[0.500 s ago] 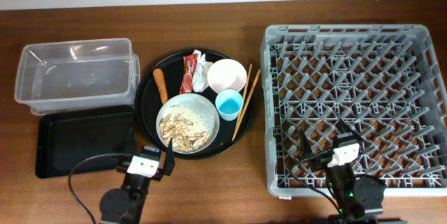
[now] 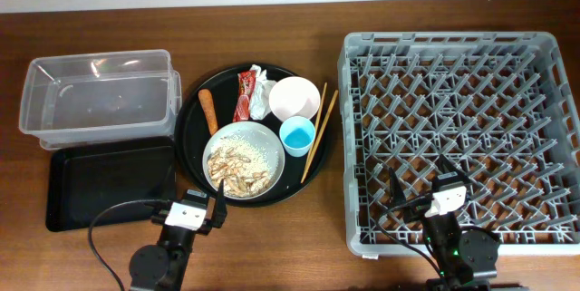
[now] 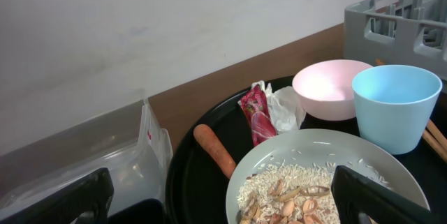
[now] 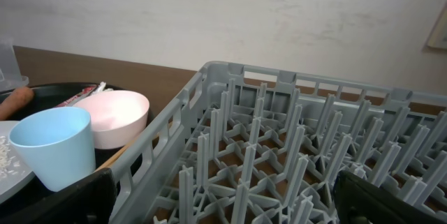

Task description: Sort waste into correct bins and load items into the dishwasher rack

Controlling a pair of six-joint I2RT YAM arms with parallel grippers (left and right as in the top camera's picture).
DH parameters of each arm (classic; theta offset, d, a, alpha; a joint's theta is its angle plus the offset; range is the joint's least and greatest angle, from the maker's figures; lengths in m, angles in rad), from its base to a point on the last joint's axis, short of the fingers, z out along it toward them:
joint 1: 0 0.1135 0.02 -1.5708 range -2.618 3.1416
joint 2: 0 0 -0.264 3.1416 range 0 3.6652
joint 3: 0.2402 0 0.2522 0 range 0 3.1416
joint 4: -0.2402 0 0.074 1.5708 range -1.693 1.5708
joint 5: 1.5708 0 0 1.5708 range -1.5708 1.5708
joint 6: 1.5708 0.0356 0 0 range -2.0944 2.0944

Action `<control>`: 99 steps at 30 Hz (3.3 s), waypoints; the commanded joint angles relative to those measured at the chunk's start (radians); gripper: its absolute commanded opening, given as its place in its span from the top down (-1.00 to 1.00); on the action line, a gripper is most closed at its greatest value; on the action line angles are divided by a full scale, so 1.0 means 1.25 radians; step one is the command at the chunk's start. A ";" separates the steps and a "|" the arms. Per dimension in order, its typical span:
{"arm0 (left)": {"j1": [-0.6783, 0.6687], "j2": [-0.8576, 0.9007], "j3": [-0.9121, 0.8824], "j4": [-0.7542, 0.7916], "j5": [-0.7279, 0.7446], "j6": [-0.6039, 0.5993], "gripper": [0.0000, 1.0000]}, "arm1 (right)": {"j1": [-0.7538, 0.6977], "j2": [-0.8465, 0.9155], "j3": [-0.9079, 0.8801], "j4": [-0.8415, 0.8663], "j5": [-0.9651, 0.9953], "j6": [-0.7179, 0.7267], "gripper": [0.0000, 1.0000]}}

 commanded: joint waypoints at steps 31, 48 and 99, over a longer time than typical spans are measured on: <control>0.005 0.043 0.168 0.081 0.187 -0.132 -0.99 | -0.005 0.020 0.178 -0.094 -0.242 0.090 -0.96; 0.002 0.890 0.993 -0.589 0.340 -0.181 -0.98 | -0.005 0.847 0.944 -0.816 -0.353 0.076 -0.96; 0.077 1.209 1.100 -0.598 1.258 -0.191 0.99 | 0.205 0.952 0.942 -0.288 -0.825 0.180 -0.57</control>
